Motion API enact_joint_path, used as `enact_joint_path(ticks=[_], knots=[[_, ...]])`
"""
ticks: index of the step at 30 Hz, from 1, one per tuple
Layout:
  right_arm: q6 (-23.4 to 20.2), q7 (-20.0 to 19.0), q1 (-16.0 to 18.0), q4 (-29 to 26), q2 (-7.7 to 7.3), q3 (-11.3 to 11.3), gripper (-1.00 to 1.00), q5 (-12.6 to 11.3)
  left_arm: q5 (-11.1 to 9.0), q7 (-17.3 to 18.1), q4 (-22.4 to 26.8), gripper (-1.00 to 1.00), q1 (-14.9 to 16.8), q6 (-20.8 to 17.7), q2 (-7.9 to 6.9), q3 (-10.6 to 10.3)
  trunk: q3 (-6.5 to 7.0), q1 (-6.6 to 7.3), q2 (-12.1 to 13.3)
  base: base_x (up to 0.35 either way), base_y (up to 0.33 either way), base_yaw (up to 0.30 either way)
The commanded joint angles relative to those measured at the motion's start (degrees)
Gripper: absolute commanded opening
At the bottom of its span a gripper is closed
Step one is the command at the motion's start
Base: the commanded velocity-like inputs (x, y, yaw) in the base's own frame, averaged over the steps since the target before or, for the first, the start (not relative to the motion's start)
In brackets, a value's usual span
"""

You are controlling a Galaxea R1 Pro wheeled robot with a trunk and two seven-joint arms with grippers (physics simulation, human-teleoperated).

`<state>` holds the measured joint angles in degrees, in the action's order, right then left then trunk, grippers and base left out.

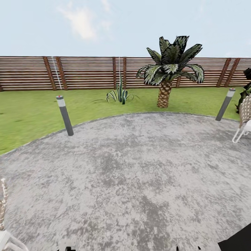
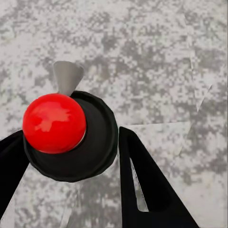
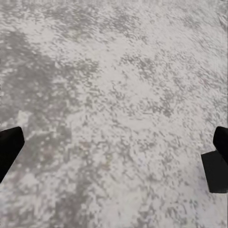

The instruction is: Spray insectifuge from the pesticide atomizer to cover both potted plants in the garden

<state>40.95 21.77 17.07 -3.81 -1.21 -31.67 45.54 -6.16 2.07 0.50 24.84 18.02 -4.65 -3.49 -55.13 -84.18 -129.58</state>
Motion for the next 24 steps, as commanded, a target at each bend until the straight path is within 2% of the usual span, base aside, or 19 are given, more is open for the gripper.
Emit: enact_joint_path(ticks=[1, 9, 24], knots=[[0.1, 0.4, 0.1, 0.1, 0.07, -0.2, 1.0, 0.6, -0.6, 0.2, -0.1, -1.0, 0.0, 0.2, -0.01, -0.4, -0.05, -0.02, 0.0, 0.325, 0.0, 0.0], [0.1, 0.6, 0.1, -0.1, 0.07, -0.8, 1.0, 0.1, -0.7, 0.2, -0.1, -1.0, 0.0, 0.2, -0.06, -0.4, -0.05, -0.02, 0.0, 0.325, 0.0, 0.0], [0.1, 0.7, 0.0, 0.0, 0.18, -0.4, 1.0, 0.6, -0.7, 0.2, -0.1, -1.0, 0.0, 0.2, -0.18, -0.4, -0.05, -0.02, 0.0, 0.325, 0.0, 0.02]])
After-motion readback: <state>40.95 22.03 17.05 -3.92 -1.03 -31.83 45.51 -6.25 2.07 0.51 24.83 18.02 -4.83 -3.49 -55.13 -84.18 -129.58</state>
